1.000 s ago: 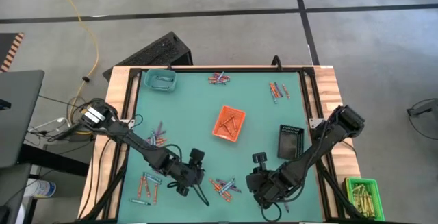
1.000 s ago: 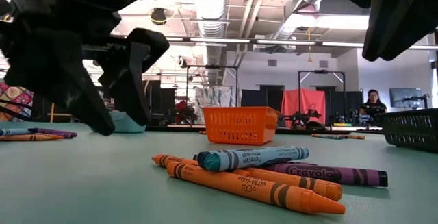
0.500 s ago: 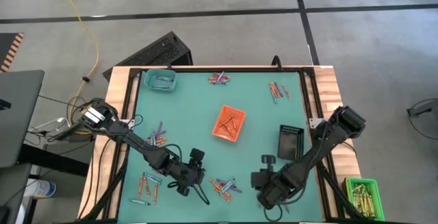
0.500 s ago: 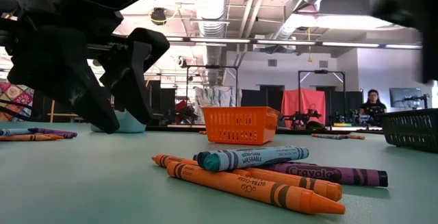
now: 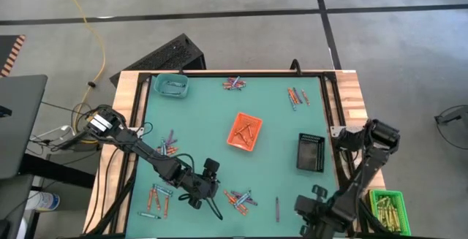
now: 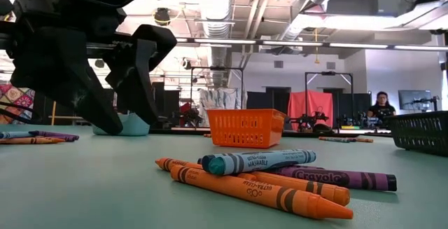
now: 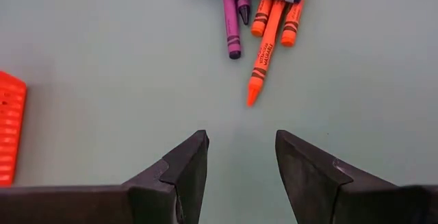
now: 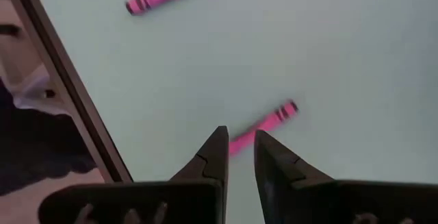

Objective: Sort crayons
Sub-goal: Put the violet crayon into black bin

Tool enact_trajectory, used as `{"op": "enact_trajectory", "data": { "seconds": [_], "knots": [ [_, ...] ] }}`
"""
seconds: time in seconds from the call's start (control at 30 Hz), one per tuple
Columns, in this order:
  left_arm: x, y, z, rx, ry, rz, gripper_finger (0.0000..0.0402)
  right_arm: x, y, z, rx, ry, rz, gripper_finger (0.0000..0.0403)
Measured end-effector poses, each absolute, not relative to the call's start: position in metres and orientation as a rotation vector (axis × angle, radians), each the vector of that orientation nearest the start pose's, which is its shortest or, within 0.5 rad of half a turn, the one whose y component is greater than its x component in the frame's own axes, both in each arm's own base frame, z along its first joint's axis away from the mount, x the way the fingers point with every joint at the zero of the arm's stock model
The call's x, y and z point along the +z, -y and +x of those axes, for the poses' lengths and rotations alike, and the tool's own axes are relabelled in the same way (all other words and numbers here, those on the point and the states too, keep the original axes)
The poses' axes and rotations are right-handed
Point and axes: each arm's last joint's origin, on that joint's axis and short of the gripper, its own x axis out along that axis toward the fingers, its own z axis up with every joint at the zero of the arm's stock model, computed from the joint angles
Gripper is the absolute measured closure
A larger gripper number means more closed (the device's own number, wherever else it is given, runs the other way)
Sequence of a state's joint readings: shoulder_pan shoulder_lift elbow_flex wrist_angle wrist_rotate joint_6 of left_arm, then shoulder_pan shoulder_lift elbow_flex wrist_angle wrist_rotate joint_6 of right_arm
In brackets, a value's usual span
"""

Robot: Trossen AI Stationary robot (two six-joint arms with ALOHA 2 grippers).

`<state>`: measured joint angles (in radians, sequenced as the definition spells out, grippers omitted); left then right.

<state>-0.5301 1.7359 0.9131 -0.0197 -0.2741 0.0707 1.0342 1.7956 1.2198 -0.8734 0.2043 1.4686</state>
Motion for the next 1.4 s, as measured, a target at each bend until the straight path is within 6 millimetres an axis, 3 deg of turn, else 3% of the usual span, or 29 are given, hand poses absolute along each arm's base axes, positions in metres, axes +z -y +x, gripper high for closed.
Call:
{"op": "enact_trajectory", "data": {
  "seconds": [0.27, 0.5, 0.77, 1.07, 1.4],
  "knots": [
    [0.155, 0.165, 0.297, -0.27, -0.749, 0.391, 0.0239, 0.152, -0.29, 0.169, -0.38, -1.348, 0.353, 0.0339],
    [0.155, 0.165, 0.296, -0.271, -0.754, 0.374, 0.0239, 0.14, -0.294, 0.172, -0.383, -1.367, 0.333, 0.0339],
    [0.155, 0.165, 0.296, -0.267, -0.756, 0.366, 0.0239, 0.14, -0.294, 0.173, -0.402, -1.363, 0.339, 0.0339],
    [0.155, 0.164, 0.296, -0.267, -0.765, 0.37, 0.0239, 0.16, -0.294, 0.176, -0.448, -1.41, 0.216, 0.034],
    [0.155, 0.164, 0.296, -0.267, -0.763, 0.373, 0.0239, 0.168, -0.296, 0.177, -0.505, -1.39, 0.279, 0.034]
  ]
}}
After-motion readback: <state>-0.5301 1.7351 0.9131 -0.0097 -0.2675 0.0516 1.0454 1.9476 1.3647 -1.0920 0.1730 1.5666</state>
